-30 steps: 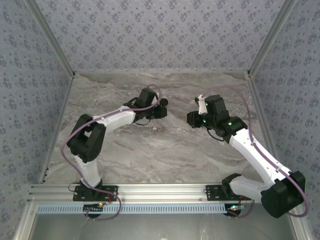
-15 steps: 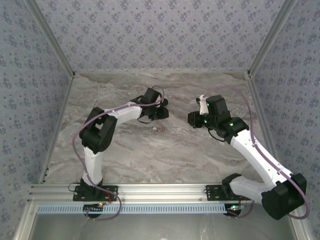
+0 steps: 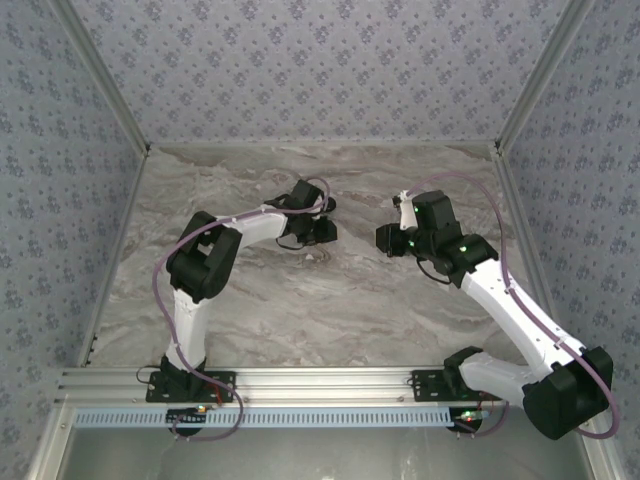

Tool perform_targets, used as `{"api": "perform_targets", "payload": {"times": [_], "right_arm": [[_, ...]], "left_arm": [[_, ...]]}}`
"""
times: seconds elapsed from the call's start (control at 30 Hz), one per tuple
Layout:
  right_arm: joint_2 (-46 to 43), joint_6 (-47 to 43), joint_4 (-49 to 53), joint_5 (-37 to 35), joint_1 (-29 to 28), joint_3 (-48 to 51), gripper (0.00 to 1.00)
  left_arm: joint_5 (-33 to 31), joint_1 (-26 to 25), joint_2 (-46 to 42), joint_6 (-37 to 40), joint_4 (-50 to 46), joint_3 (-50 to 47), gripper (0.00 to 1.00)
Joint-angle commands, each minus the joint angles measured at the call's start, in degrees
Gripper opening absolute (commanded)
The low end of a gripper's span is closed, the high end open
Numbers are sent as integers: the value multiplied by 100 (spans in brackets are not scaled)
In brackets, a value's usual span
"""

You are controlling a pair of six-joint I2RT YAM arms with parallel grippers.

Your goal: Insert the wireless bluetooth earbuds into the charging case

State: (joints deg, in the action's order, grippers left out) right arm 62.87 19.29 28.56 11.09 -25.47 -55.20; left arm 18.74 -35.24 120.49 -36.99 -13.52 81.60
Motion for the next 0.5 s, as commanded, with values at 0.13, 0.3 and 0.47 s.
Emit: {"api": "perform_targets", "payload": {"times": [0.13, 0.3, 0.47], "right_arm": [[-82, 74, 167, -175, 51, 9, 27], [-91, 55, 229, -248, 58, 19, 30], [-84, -3, 338, -459, 78, 32, 33]], "left_arm": [[-96, 56, 59, -7, -131, 94, 45], [-195, 81, -201, 255, -152, -19, 61], [-354, 230, -704, 520, -297, -241, 67]]}}
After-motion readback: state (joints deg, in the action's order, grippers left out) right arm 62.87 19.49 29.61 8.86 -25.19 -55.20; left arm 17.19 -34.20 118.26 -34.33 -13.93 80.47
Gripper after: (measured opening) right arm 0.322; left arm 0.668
